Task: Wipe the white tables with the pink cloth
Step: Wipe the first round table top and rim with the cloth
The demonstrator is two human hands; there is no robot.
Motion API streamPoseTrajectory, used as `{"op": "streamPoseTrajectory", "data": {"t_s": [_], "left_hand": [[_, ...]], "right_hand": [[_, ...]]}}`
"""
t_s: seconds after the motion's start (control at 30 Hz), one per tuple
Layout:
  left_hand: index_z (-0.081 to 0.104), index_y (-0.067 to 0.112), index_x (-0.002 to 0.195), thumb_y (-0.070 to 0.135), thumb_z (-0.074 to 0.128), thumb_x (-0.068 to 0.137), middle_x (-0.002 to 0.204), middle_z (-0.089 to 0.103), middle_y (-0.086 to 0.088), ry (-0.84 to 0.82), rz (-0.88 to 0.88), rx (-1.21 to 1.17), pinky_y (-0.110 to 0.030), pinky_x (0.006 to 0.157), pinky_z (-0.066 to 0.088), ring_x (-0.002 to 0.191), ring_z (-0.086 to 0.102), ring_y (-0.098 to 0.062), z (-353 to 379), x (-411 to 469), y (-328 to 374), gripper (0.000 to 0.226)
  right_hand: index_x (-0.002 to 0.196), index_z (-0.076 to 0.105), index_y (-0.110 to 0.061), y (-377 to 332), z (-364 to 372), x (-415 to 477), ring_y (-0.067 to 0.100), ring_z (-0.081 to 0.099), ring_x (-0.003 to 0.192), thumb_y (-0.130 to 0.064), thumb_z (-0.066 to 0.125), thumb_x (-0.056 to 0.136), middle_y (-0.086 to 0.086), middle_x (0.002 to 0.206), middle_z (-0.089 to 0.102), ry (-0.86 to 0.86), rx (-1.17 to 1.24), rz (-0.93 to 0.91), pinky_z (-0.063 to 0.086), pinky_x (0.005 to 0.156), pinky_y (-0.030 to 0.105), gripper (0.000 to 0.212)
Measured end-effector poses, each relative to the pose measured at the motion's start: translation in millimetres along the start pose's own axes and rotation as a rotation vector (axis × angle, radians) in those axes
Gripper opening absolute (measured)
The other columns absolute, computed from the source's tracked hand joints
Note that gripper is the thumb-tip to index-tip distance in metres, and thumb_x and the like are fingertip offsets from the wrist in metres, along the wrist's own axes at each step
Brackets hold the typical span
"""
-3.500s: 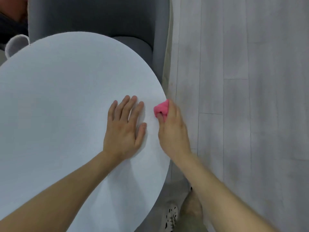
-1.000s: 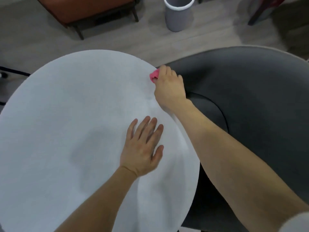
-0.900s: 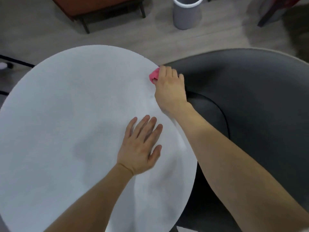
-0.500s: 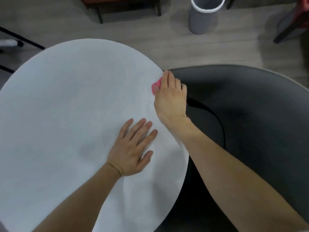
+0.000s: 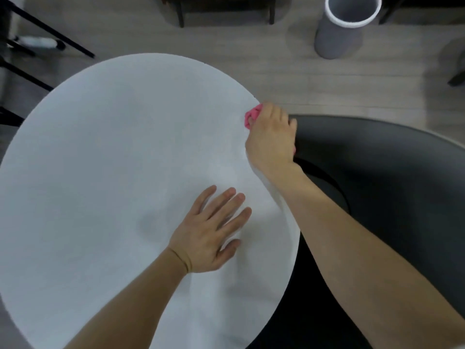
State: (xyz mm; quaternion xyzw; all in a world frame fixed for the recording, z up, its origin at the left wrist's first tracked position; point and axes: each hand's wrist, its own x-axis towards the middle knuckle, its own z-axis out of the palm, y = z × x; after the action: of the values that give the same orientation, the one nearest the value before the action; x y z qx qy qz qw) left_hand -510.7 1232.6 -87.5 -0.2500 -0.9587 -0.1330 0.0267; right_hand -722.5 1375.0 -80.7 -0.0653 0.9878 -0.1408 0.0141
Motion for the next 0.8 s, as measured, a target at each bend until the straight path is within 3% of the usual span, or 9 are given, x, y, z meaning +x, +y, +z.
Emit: {"op": "streamPoseTrajectory", "data": {"t_s": [0.2, 0.37, 0.5, 0.63, 0.8], "left_hand": [[0.055, 0.013, 0.158, 0.04, 0.061, 0.102, 0.171, 0.04, -0.015, -0.017, -0.003, 0.01, -0.069, 0.125, 0.029, 0.161, 0.033, -0.038, 0.2, -0.2, -0.2, 0.063], [0.055, 0.013, 0.158, 0.041, 0.062, 0.101, 0.171, 0.04, -0.015, -0.019, 0.002, 0.033, -0.069, 0.124, 0.031, 0.161, 0.033, -0.038, 1.6, -1.6, 1.2, 0.064], [0.055, 0.012, 0.158, 0.04, 0.063, 0.1, 0.17, 0.041, -0.015, -0.002, 0.002, 0.029, -0.07, 0.123, 0.031, 0.161, 0.033, -0.038, 1.8, 0.2, 0.3, 0.065], [0.056, 0.012, 0.157, 0.042, 0.06, 0.102, 0.169, 0.043, -0.015, -0.003, 0.012, 0.038, -0.069, 0.124, 0.029, 0.161, 0.035, -0.037, 0.5, 1.3, -1.9, 0.063], [0.056, 0.011, 0.157, 0.04, 0.06, 0.103, 0.166, 0.047, -0.016, -0.005, 0.021, 0.04, -0.067, 0.125, 0.028, 0.158, 0.039, -0.037, -0.6, 3.3, -3.1, 0.062]], "right_hand": [[0.127, 0.05, -0.007, -68.3, 10.7, 82.0, 0.032, 0.059, 0.112, -0.012, 0.047, 0.094, 0.011, 0.123, 0.062, -0.083, -0.031, -0.172, 0.038, 0.097, 0.043, 0.033], [0.131, 0.049, -0.009, -46.1, 9.4, 77.5, 0.031, 0.058, 0.12, -0.011, 0.047, 0.096, 0.009, 0.128, 0.062, -0.086, -0.004, -0.214, 0.038, 0.097, 0.041, 0.035], [0.132, 0.051, -0.008, -10.6, 5.8, 45.2, 0.03, 0.059, 0.12, -0.011, 0.05, 0.099, 0.01, 0.128, 0.062, -0.075, 0.096, -0.117, 0.041, 0.097, 0.042, 0.033], [0.132, 0.055, -0.011, 27.7, 6.6, -18.3, 0.029, 0.061, 0.116, -0.017, 0.059, 0.103, 0.007, 0.126, 0.063, 0.04, 0.205, 0.016, 0.047, 0.095, 0.042, 0.03], [0.14, 0.054, -0.009, 48.9, -3.9, -113.2, 0.027, 0.061, 0.121, -0.015, 0.064, 0.106, 0.007, 0.13, 0.063, 0.09, 0.42, 0.233, 0.052, 0.103, 0.046, 0.036]]}}
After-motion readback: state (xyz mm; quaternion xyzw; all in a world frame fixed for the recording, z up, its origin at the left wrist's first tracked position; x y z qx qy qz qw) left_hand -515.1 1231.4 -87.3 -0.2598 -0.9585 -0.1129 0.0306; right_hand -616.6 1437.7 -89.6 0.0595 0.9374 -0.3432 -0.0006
